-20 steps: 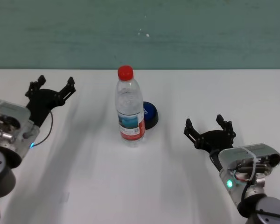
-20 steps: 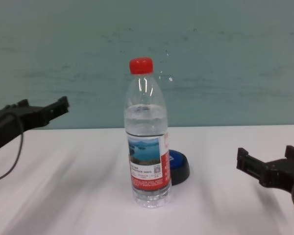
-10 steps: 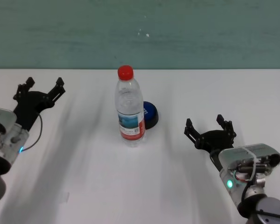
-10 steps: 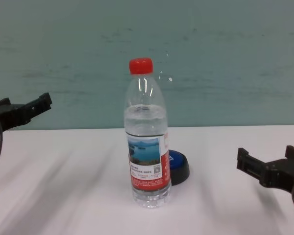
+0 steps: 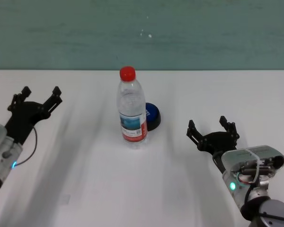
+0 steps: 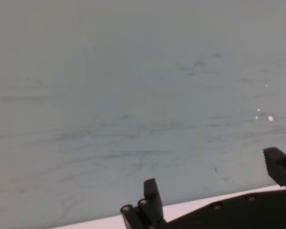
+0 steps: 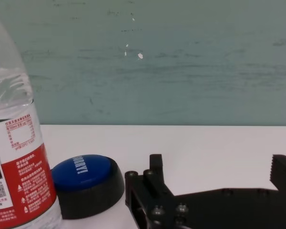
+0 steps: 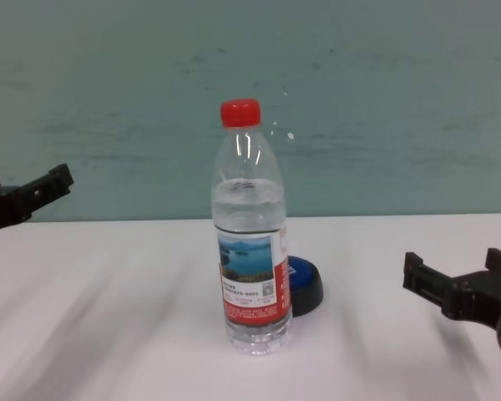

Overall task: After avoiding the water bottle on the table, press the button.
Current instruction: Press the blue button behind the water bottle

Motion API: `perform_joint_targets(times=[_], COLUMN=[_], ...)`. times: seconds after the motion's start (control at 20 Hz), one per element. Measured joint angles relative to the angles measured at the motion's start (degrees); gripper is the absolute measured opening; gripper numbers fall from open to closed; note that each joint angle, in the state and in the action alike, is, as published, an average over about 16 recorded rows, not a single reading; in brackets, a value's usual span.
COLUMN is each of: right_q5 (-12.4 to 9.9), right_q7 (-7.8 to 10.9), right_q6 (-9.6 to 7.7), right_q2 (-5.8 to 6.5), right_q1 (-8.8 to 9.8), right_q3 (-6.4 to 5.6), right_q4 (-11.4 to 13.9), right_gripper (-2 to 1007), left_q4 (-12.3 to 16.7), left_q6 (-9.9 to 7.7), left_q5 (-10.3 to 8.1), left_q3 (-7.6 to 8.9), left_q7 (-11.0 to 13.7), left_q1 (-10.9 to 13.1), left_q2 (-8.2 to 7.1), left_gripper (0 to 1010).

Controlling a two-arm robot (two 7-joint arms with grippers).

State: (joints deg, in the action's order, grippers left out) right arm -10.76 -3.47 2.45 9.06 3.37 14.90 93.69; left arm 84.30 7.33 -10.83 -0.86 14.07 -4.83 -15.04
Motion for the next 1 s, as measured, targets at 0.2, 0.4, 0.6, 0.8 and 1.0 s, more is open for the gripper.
perform_joint_targets(times=[0.2,0.4,0.6,0.8,1.0], right_q5=[0.0,0.0,0.0,0.0,0.0], right_q7=[0.00,0.00,0.00,0.00,0.00], right_q6=[0.00,0.00,0.00,0.00,0.00], right_q2=[0.00,0.01,0.01,0.01,0.01], right_q1=[0.00,0.00,0.00,0.00,0.00], right_q3=[0.00,0.00,0.00,0.00,0.00], right_q4=[0.0,0.0,0.0,0.0,0.0], right_gripper=[1004,1004,1004,1004,1004], left_q4=[2.7,4.8,6.6,8.1,9.5], left_q6=[-0.58,-1.07,-1.26,-1.24,-0.90], left_q5=[-0.89,-1.53,-1.93,-2.10,-2.02], left_q3=[0.48,0.76,0.86,0.75,0.48], left_q7=[0.1,0.0,-0.1,-0.3,-0.5], left_q1=[2.6,4.8,6.7,8.3,9.7], left_q2=[-0.41,-0.67,-0.76,-0.71,-0.61], left_gripper=[1010,1010,1010,1010,1010])
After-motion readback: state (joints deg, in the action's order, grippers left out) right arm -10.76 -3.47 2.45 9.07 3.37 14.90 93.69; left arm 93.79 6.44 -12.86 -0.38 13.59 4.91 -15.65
